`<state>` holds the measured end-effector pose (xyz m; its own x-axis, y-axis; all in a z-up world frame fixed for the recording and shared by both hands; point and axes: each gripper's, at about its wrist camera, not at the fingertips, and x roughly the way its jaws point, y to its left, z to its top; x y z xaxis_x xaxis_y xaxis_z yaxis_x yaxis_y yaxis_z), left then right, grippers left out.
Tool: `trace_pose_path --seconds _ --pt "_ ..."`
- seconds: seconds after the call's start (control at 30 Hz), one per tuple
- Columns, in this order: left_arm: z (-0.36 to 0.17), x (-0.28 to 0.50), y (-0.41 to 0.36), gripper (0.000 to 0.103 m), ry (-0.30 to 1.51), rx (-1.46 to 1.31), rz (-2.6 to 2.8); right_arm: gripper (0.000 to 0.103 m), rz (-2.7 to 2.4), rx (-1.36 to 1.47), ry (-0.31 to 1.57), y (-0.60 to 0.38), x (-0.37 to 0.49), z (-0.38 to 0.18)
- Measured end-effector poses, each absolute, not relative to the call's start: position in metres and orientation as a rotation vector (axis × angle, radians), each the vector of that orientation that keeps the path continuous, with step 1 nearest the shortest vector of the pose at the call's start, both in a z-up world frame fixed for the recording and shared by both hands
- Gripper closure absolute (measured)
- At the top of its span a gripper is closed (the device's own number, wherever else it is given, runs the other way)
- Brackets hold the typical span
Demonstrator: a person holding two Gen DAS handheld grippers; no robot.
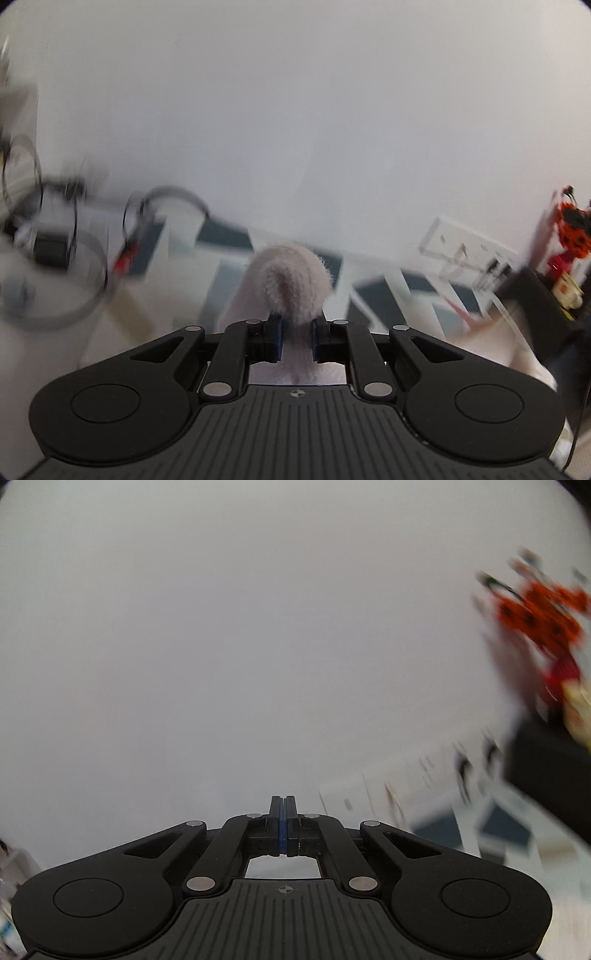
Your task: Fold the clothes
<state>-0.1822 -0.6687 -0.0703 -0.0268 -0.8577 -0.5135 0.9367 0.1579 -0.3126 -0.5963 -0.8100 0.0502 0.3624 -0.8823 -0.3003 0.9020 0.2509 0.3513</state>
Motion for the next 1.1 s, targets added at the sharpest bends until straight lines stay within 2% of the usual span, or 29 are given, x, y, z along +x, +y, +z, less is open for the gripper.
trace_pose_path --seconds 0.07,0.13,0.2,0.27,0.33,0.4,0.53,0.63,0.77,0.8,0.83,0.87,0.97,1.1 --pt "-0.081 -0.181 -0.699 0.086 0.658 0.167 -1.363 0.103 -1.189 0.518 0.077 -0.847 -0.586 0.044" --pt "-0.096 -0.18 -0.723 0.078 0.705 0.237 -1.266 0.102 -1.185 0.547 0.118 -0.87 -0.574 0.032" --pt "-0.106 -0.179 -0.733 0.075 0.795 0.293 -1.2 0.095 -1.182 0.617 0.146 -0.871 -0.573 0.012" --pt "-0.108 -0.189 -0.715 0.071 0.756 0.329 -1.203 0.07 -1.165 0.68 0.154 -0.863 -0.584 -0.015" --pt "-0.111 -0.203 -0.692 0.052 0.71 0.389 -1.204 0.067 -1.182 0.729 0.19 -0.851 -0.604 -0.05" --pt "-0.114 -0.214 -0.671 0.05 0.693 0.447 -1.206 0.066 -1.243 0.823 0.279 -0.845 -0.625 -0.09" --pt "-0.13 -0.218 -0.657 0.05 0.963 0.437 -1.234 0.065 -1.308 0.961 0.443 -0.833 -0.652 -0.148" --pt "-0.147 -0.232 -0.662 0.05 1.052 0.48 -1.219 0.06 -1.333 0.976 0.48 -0.828 -0.654 -0.173" --pt "-0.164 -0.25 -0.68 0.051 1.035 0.574 -1.21 0.06 -1.255 1.046 0.444 -0.829 -0.644 -0.187" --pt "-0.169 -0.254 -0.683 0.062 1.013 0.604 -1.194 0.061 -1.236 1.057 0.453 -0.83 -0.642 -0.189" --pt "-0.173 -0.256 -0.686 0.077 1.0 0.625 -1.181 0.071 -1.217 1.069 0.462 -0.831 -0.64 -0.192" --pt "-0.176 -0.256 -0.686 0.081 1.002 0.628 -1.172 0.094 -1.198 1.081 0.47 -0.831 -0.637 -0.194" --pt "-0.184 -0.256 -0.686 0.086 1.005 0.641 -1.15 0.095 -1.163 1.167 0.425 -0.835 -0.649 -0.196" --pt "-0.184 -0.256 -0.685 0.087 1.007 0.656 -1.154 0.095 -1.108 1.078 0.363 -0.854 -0.651 -0.15"
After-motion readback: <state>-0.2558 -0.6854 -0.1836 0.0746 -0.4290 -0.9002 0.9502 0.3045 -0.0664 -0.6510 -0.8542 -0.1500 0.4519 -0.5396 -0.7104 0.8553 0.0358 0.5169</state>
